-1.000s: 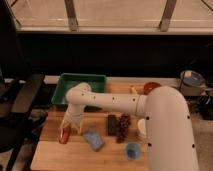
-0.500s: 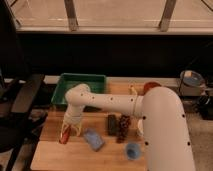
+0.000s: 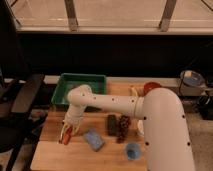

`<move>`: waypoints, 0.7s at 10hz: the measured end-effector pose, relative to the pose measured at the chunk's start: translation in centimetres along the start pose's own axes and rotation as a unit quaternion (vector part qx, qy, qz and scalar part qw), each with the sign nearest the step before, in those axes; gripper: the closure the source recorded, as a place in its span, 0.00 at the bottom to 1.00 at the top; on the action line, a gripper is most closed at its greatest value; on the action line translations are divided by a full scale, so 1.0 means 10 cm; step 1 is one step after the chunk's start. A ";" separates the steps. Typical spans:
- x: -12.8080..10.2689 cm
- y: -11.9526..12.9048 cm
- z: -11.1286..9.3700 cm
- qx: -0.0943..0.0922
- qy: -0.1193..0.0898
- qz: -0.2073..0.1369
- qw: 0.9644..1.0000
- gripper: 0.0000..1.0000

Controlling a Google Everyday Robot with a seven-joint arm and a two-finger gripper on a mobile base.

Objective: Place pepper in metal cup

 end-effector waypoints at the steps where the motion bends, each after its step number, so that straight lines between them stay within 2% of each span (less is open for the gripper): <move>1: -0.01 0.00 0.00 -0.001 0.000 -0.001 1.000 1.00; 5: -0.02 0.02 -0.03 -0.004 0.004 -0.001 1.000 1.00; 6: 0.00 0.08 -0.14 -0.005 0.017 0.012 1.000 1.00; 7: -0.01 0.13 -0.34 0.002 0.032 0.030 0.999 1.00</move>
